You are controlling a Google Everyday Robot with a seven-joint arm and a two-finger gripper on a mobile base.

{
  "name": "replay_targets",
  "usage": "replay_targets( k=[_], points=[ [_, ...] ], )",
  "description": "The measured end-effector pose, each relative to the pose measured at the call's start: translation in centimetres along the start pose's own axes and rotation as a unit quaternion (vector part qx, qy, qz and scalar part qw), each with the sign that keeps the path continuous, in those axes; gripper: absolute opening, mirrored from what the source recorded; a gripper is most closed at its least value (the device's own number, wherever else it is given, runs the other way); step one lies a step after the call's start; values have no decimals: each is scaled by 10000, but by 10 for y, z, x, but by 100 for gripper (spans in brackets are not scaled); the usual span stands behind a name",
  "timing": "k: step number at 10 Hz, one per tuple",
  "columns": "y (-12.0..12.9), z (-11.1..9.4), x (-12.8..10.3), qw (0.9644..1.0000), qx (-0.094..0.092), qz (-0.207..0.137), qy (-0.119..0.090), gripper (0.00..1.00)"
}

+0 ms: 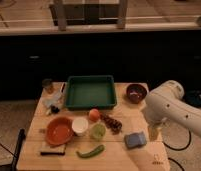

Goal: Place sponge in tray

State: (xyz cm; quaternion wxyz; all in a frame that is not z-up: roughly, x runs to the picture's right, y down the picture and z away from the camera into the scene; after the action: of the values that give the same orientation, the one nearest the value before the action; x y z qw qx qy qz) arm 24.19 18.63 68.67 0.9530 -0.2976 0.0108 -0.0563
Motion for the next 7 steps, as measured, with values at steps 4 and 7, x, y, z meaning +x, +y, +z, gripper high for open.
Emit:
replay_targets(
  k=[4, 7],
  points=[
    [5, 14, -3, 10000, -11, -34, -32, 80],
    [8, 27, -4, 10000, -24, 22, -89, 80]
  ],
)
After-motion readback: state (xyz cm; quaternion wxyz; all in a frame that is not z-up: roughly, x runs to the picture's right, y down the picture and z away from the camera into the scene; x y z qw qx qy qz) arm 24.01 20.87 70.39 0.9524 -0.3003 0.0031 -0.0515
